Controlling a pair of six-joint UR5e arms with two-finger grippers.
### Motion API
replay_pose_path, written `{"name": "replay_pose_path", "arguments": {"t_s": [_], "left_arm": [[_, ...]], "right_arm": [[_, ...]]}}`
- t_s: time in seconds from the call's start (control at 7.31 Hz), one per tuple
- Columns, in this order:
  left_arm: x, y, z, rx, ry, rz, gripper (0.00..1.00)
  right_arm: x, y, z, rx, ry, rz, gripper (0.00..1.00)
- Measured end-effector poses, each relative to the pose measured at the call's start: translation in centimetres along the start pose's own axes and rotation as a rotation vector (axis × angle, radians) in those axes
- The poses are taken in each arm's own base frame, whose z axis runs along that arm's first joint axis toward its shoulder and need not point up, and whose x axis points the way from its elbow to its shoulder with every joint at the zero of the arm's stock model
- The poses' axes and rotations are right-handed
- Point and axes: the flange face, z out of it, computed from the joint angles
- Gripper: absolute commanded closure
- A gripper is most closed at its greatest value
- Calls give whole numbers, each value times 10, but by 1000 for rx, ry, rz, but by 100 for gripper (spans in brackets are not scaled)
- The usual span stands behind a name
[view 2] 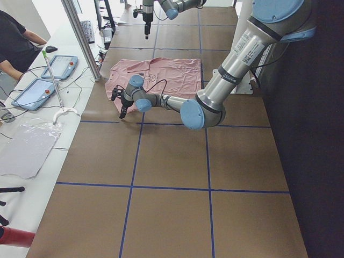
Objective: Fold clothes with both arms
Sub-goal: 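Raise the right gripper away while the left arm moves toward the other sleeve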
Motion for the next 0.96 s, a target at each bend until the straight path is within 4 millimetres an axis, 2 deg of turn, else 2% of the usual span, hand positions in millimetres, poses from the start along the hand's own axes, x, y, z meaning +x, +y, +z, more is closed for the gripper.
{"name": "replay_pose_path", "arguments": {"t_s": [0.14,0.27,0.96], "left_arm": [[-1,0,1,-2,-3,0,88],[0,0,1,-1,-2,5,100],[2,-11,-8,7,9,22,100]], "right_arm": [[0,0,-1,1,-2,2,0],[0,-1,-2,1,-3,3,0],[2,-1,-3,1,-4,6,0]]}}
